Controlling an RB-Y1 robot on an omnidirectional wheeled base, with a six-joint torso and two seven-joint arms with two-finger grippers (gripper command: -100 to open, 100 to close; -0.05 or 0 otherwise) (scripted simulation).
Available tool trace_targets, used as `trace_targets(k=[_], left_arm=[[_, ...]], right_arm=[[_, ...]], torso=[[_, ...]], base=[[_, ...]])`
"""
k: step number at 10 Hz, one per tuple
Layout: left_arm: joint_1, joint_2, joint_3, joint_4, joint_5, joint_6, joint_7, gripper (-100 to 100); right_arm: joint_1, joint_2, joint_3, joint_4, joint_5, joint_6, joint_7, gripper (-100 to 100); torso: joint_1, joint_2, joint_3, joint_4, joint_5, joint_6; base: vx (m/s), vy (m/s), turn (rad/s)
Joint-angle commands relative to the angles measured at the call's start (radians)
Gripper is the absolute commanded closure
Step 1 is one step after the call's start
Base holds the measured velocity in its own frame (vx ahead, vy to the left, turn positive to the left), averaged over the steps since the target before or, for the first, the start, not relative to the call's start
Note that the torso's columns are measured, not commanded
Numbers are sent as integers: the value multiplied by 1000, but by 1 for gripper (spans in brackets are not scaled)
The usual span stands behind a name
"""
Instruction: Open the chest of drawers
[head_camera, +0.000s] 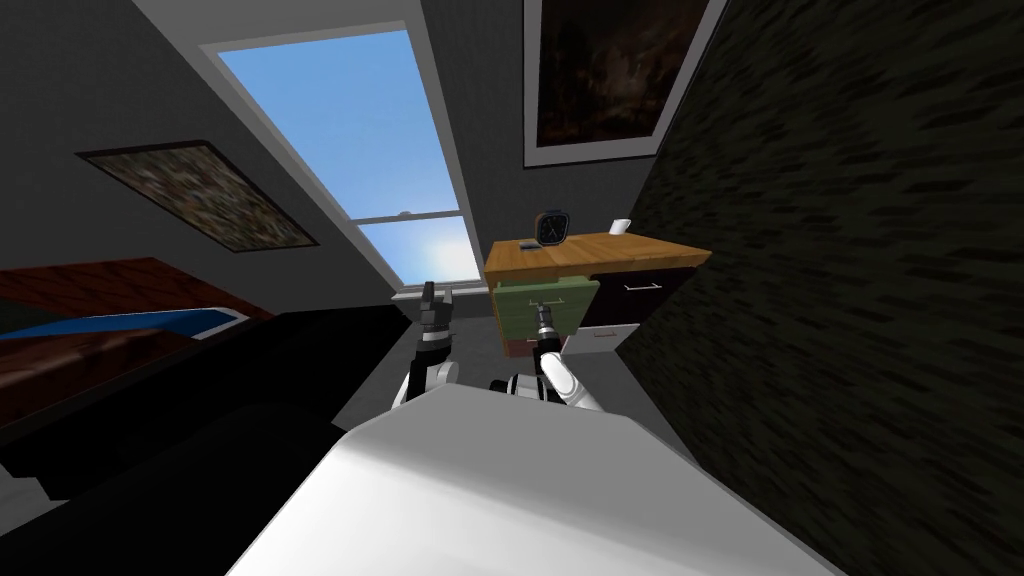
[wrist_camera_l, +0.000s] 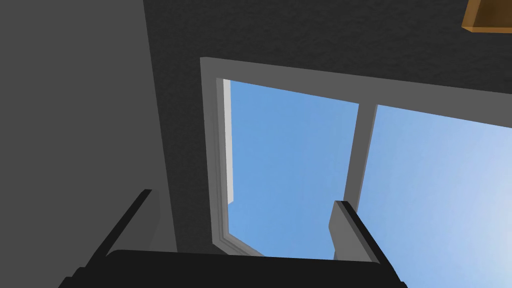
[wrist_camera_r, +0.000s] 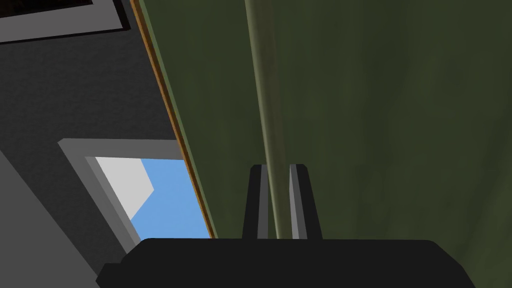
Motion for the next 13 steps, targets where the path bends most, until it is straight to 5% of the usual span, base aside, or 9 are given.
trace_targets(k=[1,6,7,8,13], left_arm=[[0,0,0,0,0,0,0,0],[0,0,0,0,0,0,0,0],[0,0,0,0,0,0,0,0],[0,0,0,0,0,0,0,0],[0,0,0,0,0,0,0,0]], right_arm=[[-4,2,-8,-1,-8,-11,10,100],[6,14,3,-47,2,-16,30,100],[14,5,5,-25,-1,-22,24,100],[7,15,-11,-22,-25,-53,51,-100],[-39,62,-84,-29,-119,-177,164,-100]], torso=[[0,0,0,2,0,1],[0,0,0,3,0,0],[2,2,1,4,1,0],[4,-4,-2,1,1,-1],[2,-11,-7,-8,0,-2]], base=[[-82,-11,4],[-176,-30,-41],[-91,1,-15],[-27,10,-84],[-33,33,-121]])
